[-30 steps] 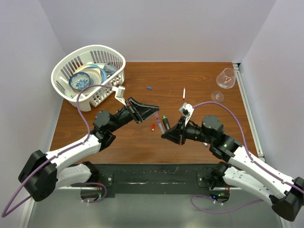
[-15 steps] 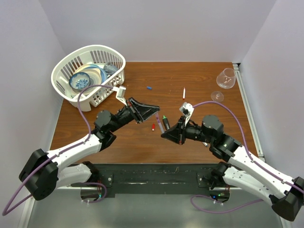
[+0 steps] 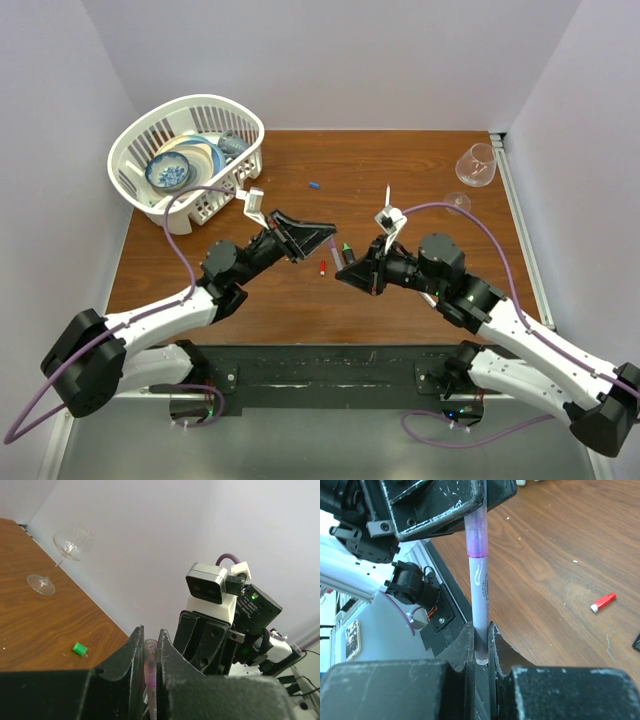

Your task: Insert the pens into the pen caps

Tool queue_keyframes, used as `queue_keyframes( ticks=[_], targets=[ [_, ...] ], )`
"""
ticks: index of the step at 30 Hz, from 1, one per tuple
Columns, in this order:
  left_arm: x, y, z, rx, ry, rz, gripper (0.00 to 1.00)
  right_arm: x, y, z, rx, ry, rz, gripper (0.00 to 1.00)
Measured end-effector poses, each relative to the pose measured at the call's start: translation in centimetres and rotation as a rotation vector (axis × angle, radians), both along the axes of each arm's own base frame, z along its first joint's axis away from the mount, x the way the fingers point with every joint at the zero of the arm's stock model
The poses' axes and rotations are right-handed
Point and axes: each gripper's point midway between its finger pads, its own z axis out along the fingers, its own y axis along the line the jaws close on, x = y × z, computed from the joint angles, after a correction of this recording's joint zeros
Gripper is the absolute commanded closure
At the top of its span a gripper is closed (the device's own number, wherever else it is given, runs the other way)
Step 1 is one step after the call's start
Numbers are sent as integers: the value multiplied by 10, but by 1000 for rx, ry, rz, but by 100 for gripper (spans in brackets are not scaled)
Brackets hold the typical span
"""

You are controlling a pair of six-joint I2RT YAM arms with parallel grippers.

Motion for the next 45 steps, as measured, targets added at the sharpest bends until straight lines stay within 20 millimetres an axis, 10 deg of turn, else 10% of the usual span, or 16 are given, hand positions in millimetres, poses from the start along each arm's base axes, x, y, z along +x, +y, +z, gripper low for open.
queue_keyframes(
  ticks=[38,45],
  targets=[
    [19,1,-26,-35,70,157,100,26,5,-24,-211,81,4,100],
    [35,-10,9,124,6,143,100,40,-4,1,-89,-24,-61,37]
  ],
)
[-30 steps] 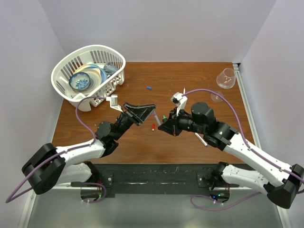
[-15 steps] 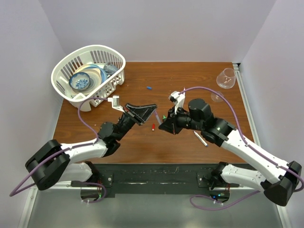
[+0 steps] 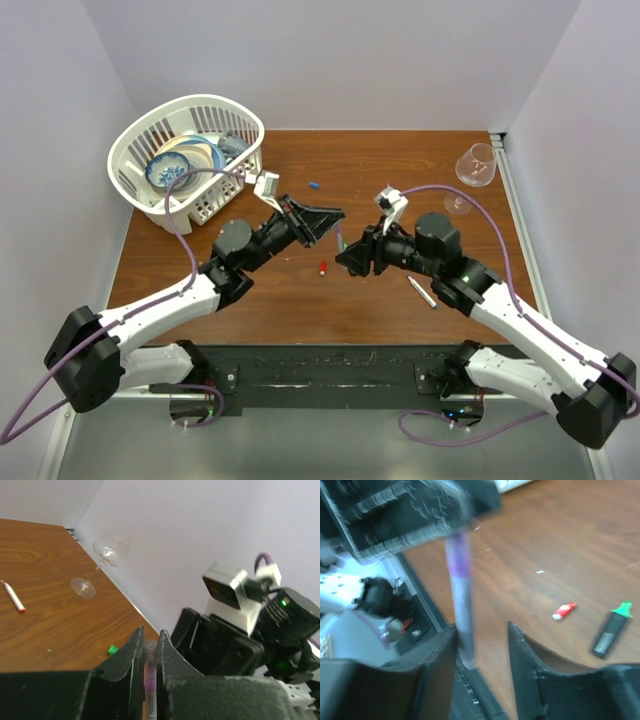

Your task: Insert the pens into the pen caps

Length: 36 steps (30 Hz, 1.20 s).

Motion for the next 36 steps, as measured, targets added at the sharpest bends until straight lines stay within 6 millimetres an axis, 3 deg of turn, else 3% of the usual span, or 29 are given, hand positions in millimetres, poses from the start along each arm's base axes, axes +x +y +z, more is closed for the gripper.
queue_keyframes(
  ticks=[2,4,8,10,13,16,19,21,25,30,36],
  targets=[
    [8,1,7,67,-8,8,100,-3,-11,-1,14,-21,-27,28],
    [24,10,12,131,-9,60,100,-17,-24,-8,20,-18,-32,18],
    [57,41,1,276,18,190,100,-41,-41,-15,48,-4,-34,13],
    [70,53,-22,352,64,235,100,-49,-46,-11,64,0,-39,11],
    [90,65,-85,517,192,284,100,-50,-49,-8,74,-5,-52,10],
    [95,73,-155,682,334,291,100,-45,-52,-25,20,43,-81,10],
    [94,85,-206,812,440,315,100,-43,-53,-42,-33,89,-96,10],
    [93,95,-229,888,489,335,100,-43,-55,-51,-64,118,-100,9],
    [100,104,-258,983,545,371,100,-43,-59,-50,-70,108,-116,9],
    [99,118,-286,1069,600,410,78,-41,-66,-46,-81,82,-149,9],
    [97,124,-302,1115,642,425,58,-30,-78,-45,-111,63,-233,10]
  ],
)
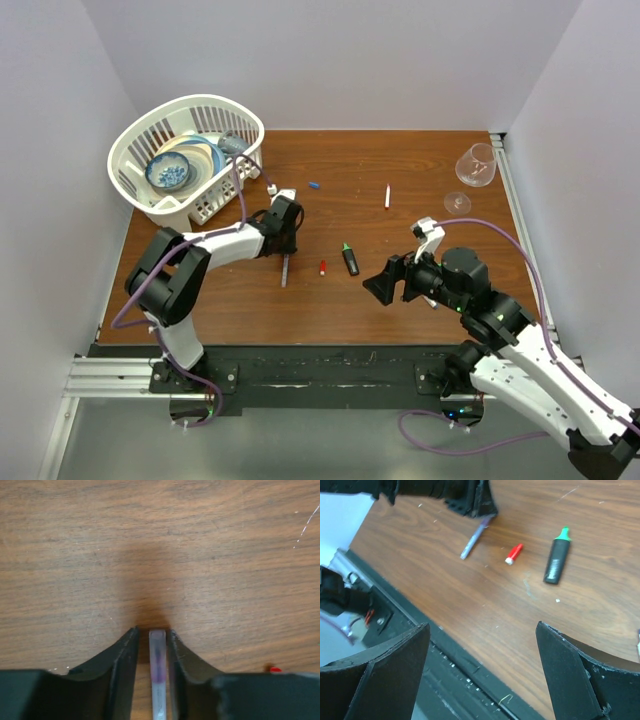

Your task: Insert the pens into the pen caps

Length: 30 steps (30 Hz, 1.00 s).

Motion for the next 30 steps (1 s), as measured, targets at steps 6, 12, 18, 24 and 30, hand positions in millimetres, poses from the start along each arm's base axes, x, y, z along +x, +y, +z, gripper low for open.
queue_keyframes(
  ticks=[6,12,18,24,30],
  targets=[
    [-1,0,4,-6,-1,5,44,7,-10,-1,-20,-12,-68,12],
    [5,-6,58,-70,-92,-30,6,21,-21,-18,-108,32,-161,21],
    [-5,-7,152,-212,-312,-97,0,55,-38,-62,-358,121,-288,24],
    [-40,2,178,-310,-384,-147,0,81,-28,-100,-495,231,-257,28],
    [-62,8,168,-331,-361,-177,1,120,10,-111,-498,268,-200,36]
  ],
)
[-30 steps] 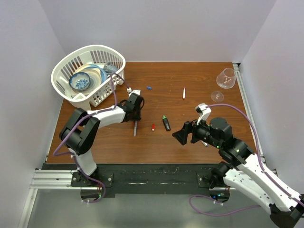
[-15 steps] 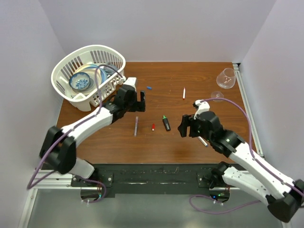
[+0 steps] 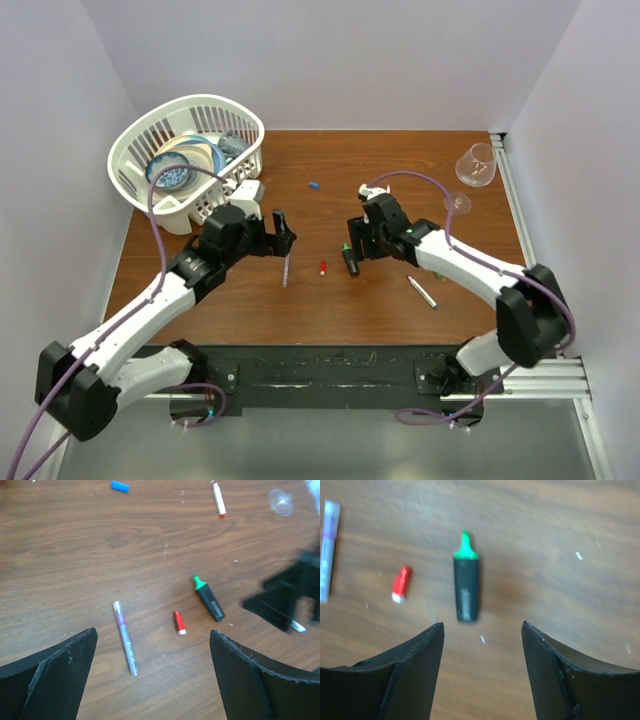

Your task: Insert the pens into the pen caps

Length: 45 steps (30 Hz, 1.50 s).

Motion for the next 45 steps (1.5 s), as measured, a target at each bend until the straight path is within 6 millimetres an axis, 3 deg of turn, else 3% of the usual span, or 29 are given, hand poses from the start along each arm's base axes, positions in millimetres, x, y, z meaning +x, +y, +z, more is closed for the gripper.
queue_keyframes(
  ticks=[8,21,26,31,36,41,45],
  targets=[
    [-20,0,41,-118,-112,-49,0,29,24,-37,-56,79,31,39],
    [-39,-9,11,-127,-32,-131,9,34,29,-77,-119,155,39,52],
    [-46,-19,4,-137,6,-199,14,37,30,-77,-127,139,28,80],
    [-49,-32,0,-157,10,-249,19,36,30,-75,-115,135,8,89],
    [-56,-59,-15,-176,42,-306,20,23,27,-52,-43,118,-40,99],
    [-62,-90,-27,-198,56,-355,26,18,37,12,183,8,-109,100],
    [-53,-102,-34,-225,64,-348,31,11,46,57,346,-60,-142,100]
  ],
)
